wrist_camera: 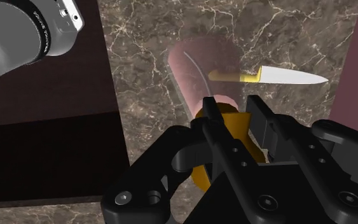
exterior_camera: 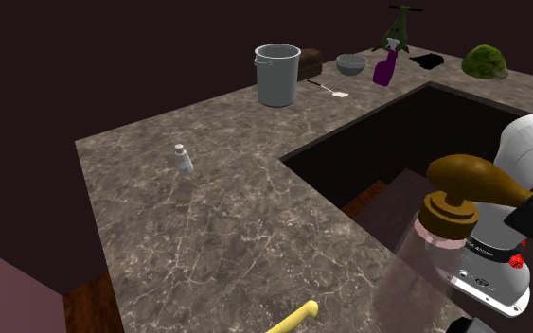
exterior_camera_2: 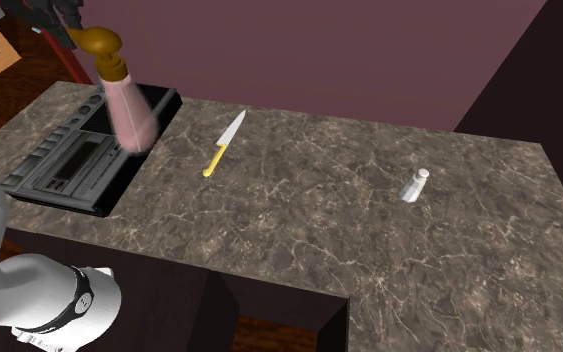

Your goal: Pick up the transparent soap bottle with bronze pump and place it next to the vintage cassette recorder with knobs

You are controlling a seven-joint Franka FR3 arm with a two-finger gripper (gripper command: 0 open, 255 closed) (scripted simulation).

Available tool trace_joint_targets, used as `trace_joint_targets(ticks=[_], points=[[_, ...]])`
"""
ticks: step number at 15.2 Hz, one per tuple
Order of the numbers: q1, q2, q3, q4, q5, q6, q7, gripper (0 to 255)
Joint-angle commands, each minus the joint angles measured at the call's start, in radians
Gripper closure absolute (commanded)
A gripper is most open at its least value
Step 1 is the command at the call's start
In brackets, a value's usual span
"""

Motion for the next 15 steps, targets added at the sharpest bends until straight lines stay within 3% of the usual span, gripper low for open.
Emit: trace_joint_targets(ticks=[1, 15], points=[[0.028, -0.047, 0.003, -0.008, 0.023, -0.034, 0.030, 255], [0.188, -0.281, 0.104, 0.033, 0.228, -0.229, 0.319, 255]])
